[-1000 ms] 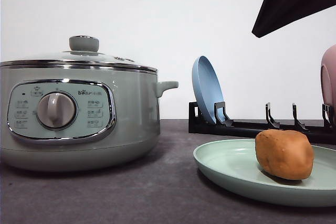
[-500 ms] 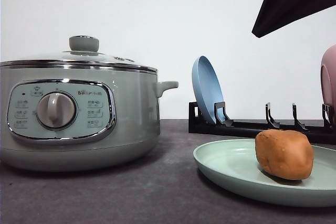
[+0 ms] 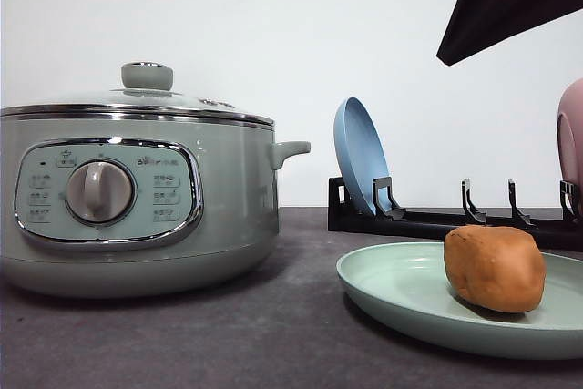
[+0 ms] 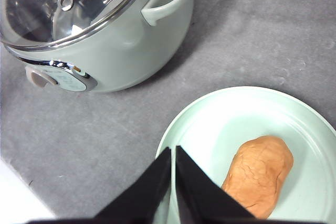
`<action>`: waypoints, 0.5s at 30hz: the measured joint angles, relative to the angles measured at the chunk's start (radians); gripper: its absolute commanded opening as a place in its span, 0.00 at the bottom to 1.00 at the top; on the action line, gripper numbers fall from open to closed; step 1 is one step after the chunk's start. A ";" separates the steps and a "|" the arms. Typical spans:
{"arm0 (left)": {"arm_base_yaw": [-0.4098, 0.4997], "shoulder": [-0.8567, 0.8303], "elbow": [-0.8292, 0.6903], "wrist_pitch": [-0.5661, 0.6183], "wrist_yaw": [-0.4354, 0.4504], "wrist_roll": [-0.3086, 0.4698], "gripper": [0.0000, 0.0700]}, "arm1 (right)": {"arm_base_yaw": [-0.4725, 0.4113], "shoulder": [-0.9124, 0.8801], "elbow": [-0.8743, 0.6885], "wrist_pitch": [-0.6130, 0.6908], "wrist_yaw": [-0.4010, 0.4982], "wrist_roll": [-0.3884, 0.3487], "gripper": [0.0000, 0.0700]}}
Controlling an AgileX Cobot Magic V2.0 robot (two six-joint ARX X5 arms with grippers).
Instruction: Transfer potato from steamer to green plate
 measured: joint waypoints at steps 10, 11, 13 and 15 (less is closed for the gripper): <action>0.261 -0.368 -0.454 0.306 -0.007 0.001 0.00 | 0.000 0.000 0.000 0.000 0.000 0.000 0.00; 0.273 -0.407 -0.509 0.340 -0.007 0.001 0.00 | 0.000 0.000 0.000 0.000 0.000 0.000 0.00; 0.292 -0.483 -0.621 0.407 -0.007 0.001 0.00 | 0.000 0.000 0.000 0.000 0.000 0.000 0.00; 0.302 -0.556 -0.727 0.467 -0.007 0.002 0.00 | 0.000 0.000 0.000 0.000 0.000 0.000 0.00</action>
